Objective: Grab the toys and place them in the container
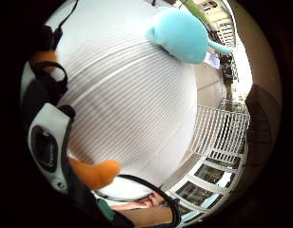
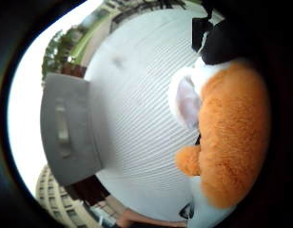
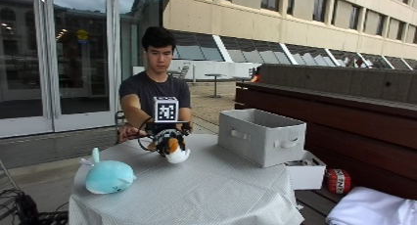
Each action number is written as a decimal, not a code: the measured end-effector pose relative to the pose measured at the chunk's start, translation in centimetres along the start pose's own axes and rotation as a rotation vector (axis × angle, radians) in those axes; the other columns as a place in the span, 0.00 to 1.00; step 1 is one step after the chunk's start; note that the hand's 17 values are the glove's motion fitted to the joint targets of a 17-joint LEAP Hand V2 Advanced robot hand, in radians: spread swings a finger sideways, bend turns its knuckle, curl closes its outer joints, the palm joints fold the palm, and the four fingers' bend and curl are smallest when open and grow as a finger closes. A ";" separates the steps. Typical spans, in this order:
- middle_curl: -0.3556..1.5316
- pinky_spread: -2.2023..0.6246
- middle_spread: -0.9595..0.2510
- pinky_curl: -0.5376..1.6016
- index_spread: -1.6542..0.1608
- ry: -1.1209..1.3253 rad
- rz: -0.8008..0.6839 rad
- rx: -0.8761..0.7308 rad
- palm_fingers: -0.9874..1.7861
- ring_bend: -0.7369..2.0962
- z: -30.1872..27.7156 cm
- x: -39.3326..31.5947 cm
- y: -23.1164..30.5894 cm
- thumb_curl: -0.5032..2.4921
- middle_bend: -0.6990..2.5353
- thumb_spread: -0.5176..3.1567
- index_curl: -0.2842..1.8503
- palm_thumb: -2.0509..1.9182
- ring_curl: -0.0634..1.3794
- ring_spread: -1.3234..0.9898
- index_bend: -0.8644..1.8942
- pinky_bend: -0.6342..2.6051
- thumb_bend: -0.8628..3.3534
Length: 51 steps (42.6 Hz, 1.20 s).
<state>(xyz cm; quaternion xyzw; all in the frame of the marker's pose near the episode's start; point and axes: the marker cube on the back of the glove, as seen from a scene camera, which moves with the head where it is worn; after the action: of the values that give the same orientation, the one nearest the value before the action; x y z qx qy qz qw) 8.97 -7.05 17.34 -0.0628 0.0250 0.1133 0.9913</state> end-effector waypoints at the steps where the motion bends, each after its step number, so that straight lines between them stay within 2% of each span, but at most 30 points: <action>1: 0.42 0.61 0.55 0.38 0.75 0.000 0.003 -0.004 0.78 0.71 -0.5 -0.5 0.1 0.38 0.37 0.40 0.23 0.78 0.37 0.42 0.41 0.49 0.35; 5: 0.42 0.61 0.52 0.39 0.75 -0.014 -0.009 -0.003 0.75 0.70 -3.3 -3.4 0.8 0.38 0.35 0.34 0.24 0.73 0.36 0.41 0.41 0.48 0.31; 11: 0.42 0.61 0.49 0.42 0.73 -0.013 -0.023 0.053 0.70 0.66 -7.1 -7.3 2.0 0.39 0.32 0.31 0.24 0.70 0.35 0.40 0.39 0.51 0.28; 27: 0.45 0.61 0.43 0.43 0.71 -0.054 -0.236 0.208 0.70 0.64 -19.5 -18.6 3.1 0.42 0.29 0.28 0.24 0.69 0.34 0.39 0.37 0.51 0.26; 33: 0.47 0.61 0.41 0.44 0.70 -0.065 -0.276 0.273 0.70 0.64 -22.8 -23.8 5.2 0.43 0.28 0.28 0.24 0.69 0.35 0.38 0.37 0.51 0.25; 43: 0.50 0.61 0.39 0.44 0.70 -0.079 -0.427 0.272 0.72 0.64 -25.5 -31.8 7.3 0.45 0.28 0.28 0.25 0.69 0.35 0.38 0.38 0.50 0.24; 51: 0.52 0.61 0.37 0.44 0.69 -0.051 -0.476 0.283 0.72 0.63 -25.5 -37.8 8.9 0.46 0.27 0.28 0.25 0.69 0.36 0.38 0.37 0.50 0.24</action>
<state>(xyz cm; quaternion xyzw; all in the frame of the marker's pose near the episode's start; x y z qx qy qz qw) -30.76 -10.15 -6.52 0.0748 0.0001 -0.1260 0.9892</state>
